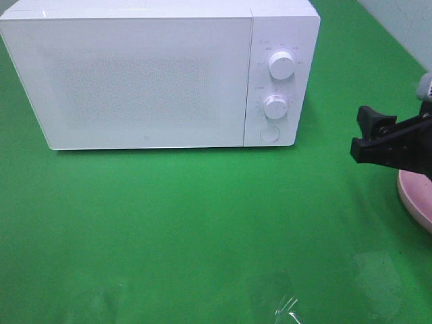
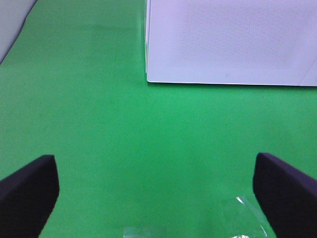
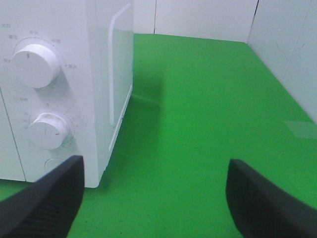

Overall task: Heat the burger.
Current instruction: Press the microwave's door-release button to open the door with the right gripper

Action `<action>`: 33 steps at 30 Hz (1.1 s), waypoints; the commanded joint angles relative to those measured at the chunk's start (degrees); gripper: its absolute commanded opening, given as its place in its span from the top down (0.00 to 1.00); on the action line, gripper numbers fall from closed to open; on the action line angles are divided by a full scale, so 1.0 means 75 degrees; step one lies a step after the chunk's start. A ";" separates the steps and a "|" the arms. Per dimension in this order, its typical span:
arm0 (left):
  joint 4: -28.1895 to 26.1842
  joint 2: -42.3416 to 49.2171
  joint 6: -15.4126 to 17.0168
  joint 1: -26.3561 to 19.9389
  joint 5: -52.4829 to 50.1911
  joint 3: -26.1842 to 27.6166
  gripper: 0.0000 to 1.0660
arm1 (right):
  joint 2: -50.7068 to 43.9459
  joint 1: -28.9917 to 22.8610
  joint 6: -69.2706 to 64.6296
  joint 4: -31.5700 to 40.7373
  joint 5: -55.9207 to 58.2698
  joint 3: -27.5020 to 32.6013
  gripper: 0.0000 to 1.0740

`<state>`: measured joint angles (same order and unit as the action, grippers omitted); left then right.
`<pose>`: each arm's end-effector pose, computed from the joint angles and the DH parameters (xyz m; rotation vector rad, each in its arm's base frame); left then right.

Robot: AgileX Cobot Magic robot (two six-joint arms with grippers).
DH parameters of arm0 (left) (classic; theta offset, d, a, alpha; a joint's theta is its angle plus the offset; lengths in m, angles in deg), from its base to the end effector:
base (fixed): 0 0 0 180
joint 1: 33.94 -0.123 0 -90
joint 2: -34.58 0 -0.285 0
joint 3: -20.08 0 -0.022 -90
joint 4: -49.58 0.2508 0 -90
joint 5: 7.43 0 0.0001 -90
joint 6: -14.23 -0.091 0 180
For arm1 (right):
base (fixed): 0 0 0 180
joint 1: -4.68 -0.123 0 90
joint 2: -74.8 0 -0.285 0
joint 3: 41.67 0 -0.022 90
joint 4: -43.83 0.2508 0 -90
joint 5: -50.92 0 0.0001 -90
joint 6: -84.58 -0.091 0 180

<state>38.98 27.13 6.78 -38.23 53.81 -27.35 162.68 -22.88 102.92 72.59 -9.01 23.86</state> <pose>-0.0081 -0.0153 0.2832 0.0677 2.0131 -0.0903 0.1980 0.0606 0.1834 -0.1263 1.6749 -0.0398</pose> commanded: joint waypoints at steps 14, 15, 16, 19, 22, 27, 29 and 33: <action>0.0000 0.0046 0.0031 0.0015 0.0015 -0.0015 0.06 | 0.1390 -0.2391 0.0810 0.2597 -0.1222 -0.0741 0.27; 0.0000 0.0046 0.0031 0.0015 0.0015 -0.0015 0.06 | 0.1528 -0.2490 0.0741 0.2597 -0.1222 -0.0932 0.27; 0.0000 0.0046 0.0031 0.0015 0.0015 -0.0015 0.06 | 0.1650 -0.2552 0.0718 0.2597 -0.1222 -0.1077 0.28; 0.0000 0.0046 0.0031 0.0015 0.0015 -0.0015 0.06 | 0.1772 -0.2552 0.0710 0.2597 -0.1207 -0.1207 0.28; 0.0000 0.0046 0.0031 0.0015 0.0015 -0.0015 0.06 | 0.1948 -0.2552 0.0619 0.2582 -0.1108 -0.1383 0.29; 0.0000 0.0046 0.0031 0.0015 0.0015 -0.0015 0.06 | 0.2215 -0.2552 0.0443 0.2513 -0.1024 -0.1604 0.29; 0.0000 0.0046 0.0031 0.0015 0.0015 -0.0015 0.06 | 0.2368 -0.2552 0.0298 0.2468 -0.0863 -0.1742 0.29; 0.0000 0.0046 0.0031 0.0015 0.0015 -0.0015 0.06 | 0.2475 -0.2552 -0.0917 0.2429 -0.0626 -0.1856 0.29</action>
<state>38.98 27.13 6.78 -38.23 53.81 -27.35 181.13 -41.96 100.34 91.55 -14.45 10.57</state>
